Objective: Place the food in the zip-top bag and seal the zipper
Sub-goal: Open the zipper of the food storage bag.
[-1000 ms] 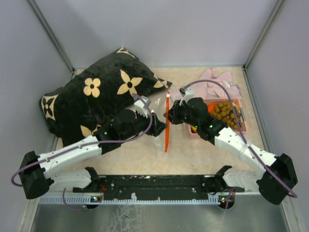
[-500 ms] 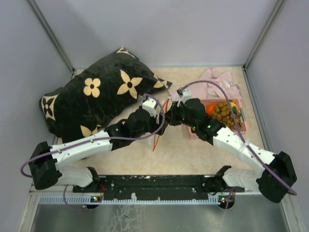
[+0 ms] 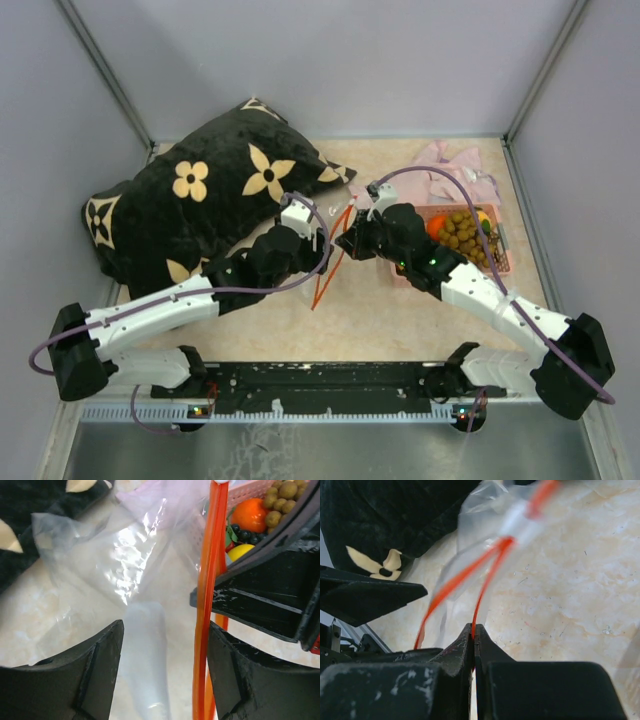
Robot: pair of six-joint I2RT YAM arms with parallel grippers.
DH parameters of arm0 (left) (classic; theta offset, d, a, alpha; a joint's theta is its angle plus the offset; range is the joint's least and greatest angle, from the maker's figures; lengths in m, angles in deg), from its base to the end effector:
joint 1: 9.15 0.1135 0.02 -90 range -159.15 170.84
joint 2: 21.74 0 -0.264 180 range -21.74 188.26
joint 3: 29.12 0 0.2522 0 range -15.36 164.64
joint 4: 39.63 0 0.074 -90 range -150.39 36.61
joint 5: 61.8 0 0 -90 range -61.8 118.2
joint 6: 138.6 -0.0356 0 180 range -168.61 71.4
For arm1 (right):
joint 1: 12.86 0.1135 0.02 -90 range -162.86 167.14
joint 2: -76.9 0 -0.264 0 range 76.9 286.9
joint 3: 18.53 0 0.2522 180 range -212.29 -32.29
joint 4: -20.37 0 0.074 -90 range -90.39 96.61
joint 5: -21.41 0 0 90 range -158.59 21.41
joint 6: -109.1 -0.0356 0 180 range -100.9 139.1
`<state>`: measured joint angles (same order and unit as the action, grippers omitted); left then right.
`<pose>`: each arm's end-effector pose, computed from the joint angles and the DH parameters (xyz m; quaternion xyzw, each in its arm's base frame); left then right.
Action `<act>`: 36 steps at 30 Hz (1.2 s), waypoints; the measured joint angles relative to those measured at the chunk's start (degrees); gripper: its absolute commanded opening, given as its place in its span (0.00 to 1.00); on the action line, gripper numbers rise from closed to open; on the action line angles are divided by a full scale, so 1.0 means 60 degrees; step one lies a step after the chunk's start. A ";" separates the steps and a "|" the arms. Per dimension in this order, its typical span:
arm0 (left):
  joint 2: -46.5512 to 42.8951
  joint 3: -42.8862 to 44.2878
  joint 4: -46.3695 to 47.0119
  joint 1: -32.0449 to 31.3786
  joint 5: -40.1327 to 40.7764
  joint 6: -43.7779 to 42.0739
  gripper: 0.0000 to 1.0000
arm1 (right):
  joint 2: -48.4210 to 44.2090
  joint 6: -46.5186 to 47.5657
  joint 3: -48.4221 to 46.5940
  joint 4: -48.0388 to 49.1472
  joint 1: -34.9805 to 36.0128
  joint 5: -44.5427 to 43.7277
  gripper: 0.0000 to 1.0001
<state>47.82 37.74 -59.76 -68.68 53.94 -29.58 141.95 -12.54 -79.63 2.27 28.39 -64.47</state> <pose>0.1540 -0.2313 0.3078 0.1656 0.8046 -0.1977 0.5349 0.1951 0.1745 0.2944 -0.0894 0.8242 0.3557 0.4315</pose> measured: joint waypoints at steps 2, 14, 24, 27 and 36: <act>-0.0015 0.0000 -0.0044 0.0004 0.0186 -0.0011 0.69 | 0.0000 0.0011 0.0000 0.0000 0.0000 0.0004 0.00; 0.0197 0.0015 -0.0503 0.0007 0.0725 -0.0186 0.67 | -0.0011 0.0018 0.0015 -0.0004 0.0000 0.0004 0.00; 0.1275 0.0809 -0.1443 0.0007 0.1220 -0.0189 0.45 | -0.0011 0.0022 0.0113 -0.0011 0.0000 0.0058 0.00; 0.1086 0.0954 -0.1701 0.0007 0.1424 -0.0244 0.41 | -0.0011 0.0102 0.0142 -0.0229 0.0004 -0.0142 0.00; 0.0204 0.1326 -0.2769 0.0007 0.2033 -0.0273 0.12 | 0.0040 0.0401 0.0138 -0.0772 0.0004 -0.0739 0.00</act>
<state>49.04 45.70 -76.37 -68.64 66.13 -31.22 142.19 -10.14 -78.79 -2.37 28.41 -68.91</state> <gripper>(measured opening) 0.192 0.008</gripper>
